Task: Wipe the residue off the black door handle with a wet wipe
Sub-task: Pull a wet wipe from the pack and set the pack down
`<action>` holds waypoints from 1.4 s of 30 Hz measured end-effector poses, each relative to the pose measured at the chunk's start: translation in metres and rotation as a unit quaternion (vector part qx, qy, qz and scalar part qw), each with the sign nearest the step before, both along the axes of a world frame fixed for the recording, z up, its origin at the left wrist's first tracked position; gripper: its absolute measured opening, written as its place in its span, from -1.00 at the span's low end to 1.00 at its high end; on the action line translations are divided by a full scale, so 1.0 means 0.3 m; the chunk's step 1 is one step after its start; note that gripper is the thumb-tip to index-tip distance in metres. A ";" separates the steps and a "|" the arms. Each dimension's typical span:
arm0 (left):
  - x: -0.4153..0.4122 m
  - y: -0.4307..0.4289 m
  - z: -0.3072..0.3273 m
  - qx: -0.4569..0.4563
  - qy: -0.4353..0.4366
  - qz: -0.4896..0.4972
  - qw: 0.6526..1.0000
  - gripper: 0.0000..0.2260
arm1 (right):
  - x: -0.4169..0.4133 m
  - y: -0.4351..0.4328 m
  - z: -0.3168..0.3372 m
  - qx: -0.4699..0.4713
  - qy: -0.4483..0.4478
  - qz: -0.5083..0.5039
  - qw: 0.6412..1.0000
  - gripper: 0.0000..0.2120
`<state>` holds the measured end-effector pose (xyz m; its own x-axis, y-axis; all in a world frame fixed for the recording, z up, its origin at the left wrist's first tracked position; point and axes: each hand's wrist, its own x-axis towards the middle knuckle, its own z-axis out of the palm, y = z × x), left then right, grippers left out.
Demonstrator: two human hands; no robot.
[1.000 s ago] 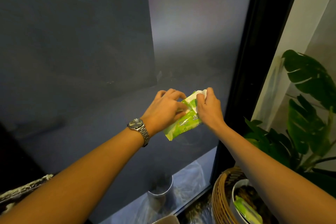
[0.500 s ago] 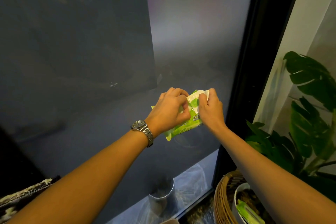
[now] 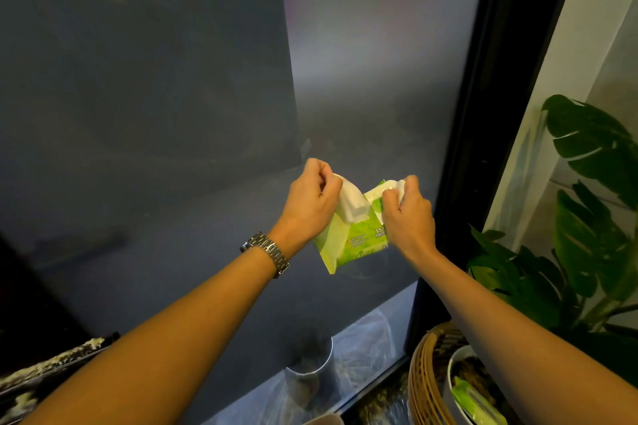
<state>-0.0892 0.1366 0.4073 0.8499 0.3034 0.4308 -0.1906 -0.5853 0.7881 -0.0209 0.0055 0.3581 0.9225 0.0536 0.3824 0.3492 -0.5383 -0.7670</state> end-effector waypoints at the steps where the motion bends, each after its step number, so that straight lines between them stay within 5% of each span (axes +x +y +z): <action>1: 0.002 0.002 0.000 -0.015 -0.001 0.004 1.000 -0.88 | 0.000 0.001 0.000 -0.002 -0.003 0.005 1.000 -0.85; 6: 0.016 -0.005 0.028 -0.127 -0.031 0.054 0.990 -0.90 | -0.002 0.004 -0.016 -0.037 -0.016 0.023 0.999 -0.85; 12: 0.022 0.020 0.092 -0.132 -0.061 0.057 0.988 -0.89 | 0.005 -0.034 -0.052 -0.044 -0.010 0.004 0.999 -0.86; 15: 0.021 0.038 0.052 -0.012 0.055 0.038 0.998 -0.69 | 0.012 -0.052 -0.047 -0.007 -0.021 -0.011 1.000 -0.84; 18: 0.000 0.041 -0.022 0.097 0.217 0.055 0.970 -0.50 | 0.016 -0.063 -0.029 0.050 -0.031 -0.027 0.998 -0.76; 22: -0.017 0.029 -0.092 0.009 0.316 -0.016 0.949 -0.51 | 0.018 -0.076 -0.016 0.082 -0.040 -0.046 0.995 -0.77; 27: 0.001 0.014 -0.082 -0.148 0.269 -0.059 0.950 -0.74 | 0.014 -0.091 -0.035 0.052 -0.039 -0.068 0.996 -0.77; 34: 0.034 -0.022 -0.120 -0.168 0.237 0.001 0.957 -0.78 | -0.006 -0.086 -0.076 0.013 -0.128 -0.050 0.990 -0.68; 42: 0.065 -0.067 -0.156 -0.220 0.181 -0.052 0.957 -0.79 | -0.068 -0.013 -0.126 0.089 -0.088 0.072 0.990 -0.75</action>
<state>-0.0697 0.1165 0.3605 0.9551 0.2926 -0.0469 0.1016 -0.1746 0.9794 -0.0412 0.0015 0.3202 0.8288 0.0966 0.5511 0.5484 -0.3356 -0.7659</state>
